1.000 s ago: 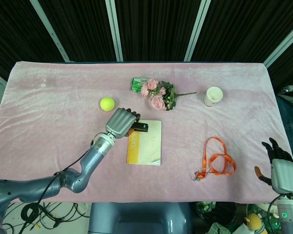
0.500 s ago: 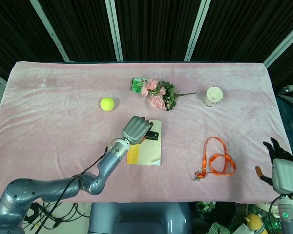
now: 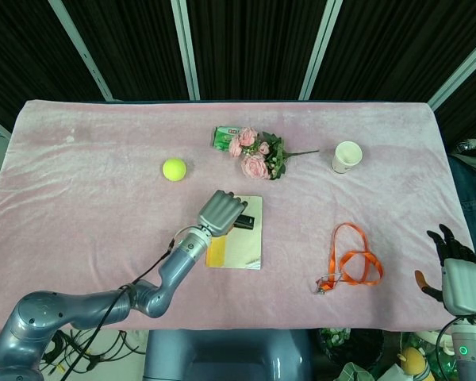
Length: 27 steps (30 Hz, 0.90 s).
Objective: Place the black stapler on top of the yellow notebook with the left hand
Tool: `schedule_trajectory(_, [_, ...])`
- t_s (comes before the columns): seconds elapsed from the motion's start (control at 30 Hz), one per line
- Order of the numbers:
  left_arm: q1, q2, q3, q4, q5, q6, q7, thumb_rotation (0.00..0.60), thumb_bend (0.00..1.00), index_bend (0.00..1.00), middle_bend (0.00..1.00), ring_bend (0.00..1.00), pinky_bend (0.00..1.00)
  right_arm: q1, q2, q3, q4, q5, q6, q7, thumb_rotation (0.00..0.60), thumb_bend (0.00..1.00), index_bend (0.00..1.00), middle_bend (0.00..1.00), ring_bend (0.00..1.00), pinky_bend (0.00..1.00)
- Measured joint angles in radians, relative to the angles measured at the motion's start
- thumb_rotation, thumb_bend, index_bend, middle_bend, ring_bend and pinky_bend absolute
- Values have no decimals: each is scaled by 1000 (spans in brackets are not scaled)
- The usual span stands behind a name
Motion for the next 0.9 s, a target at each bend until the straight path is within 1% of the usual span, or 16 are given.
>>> schedule_trajectory(0.13, [-4,1,0,-6,-1,4,3,600,389,484,547,418,576,1,0,-1,0,-1,-3,-1,600,231,175,65,190,213])
schedule_trajectory(0.2, [-4,2,2,-8,-3,4,5,600,343,472,535,413,569,1,0,-2,0,-2,-3,-1,600,231,175,65,189,213])
schedule_trajectory(0.27, [-4,2,4,-8,-7,4,10,600,268,458,522,408,563,1,-1,-2,-1,-3,-3,-3,600,231,176,64,189,213])
schedule_trajectory(0.33, [-5,-1,5,-6,-13,8,17,600,215,447,505,402,559,1,-1,-2,-1,-3,-2,-3,600,231,175,64,190,213])
schedule_trajectory(0.47, [-7,-7,3,-3,-24,15,23,600,160,419,442,369,532,1,0,-1,-1,-1,-2,1,600,230,175,64,190,213])
schedule_trajectory(0.53, [-7,-7,3,-4,-29,15,28,600,124,396,386,318,480,1,0,-1,-2,-1,-3,2,600,231,175,64,190,213])
schedule_trajectory(0.6, [-8,-5,2,-8,-39,16,37,600,83,363,298,210,374,2,0,-1,-1,-1,-4,0,600,231,175,64,190,213])
schedule_trajectory(0.67, [-7,-2,-2,-15,-51,21,41,600,56,330,231,118,285,2,0,-1,-1,-1,-5,0,600,231,175,64,190,213])
schedule_trajectory(0.7, [-6,0,-7,-21,-59,26,42,600,51,315,210,91,258,2,0,-2,-1,-1,-4,-1,600,232,175,64,190,213])
schedule_trajectory(0.77, [-4,4,-18,-32,-70,36,41,600,45,290,176,52,214,2,0,-2,-2,-1,-4,-1,600,231,175,64,190,213])
schedule_trajectory(0.9, [3,26,-39,-62,-88,49,30,600,51,286,171,46,198,2,0,-1,-2,1,-5,0,600,230,176,65,189,213])
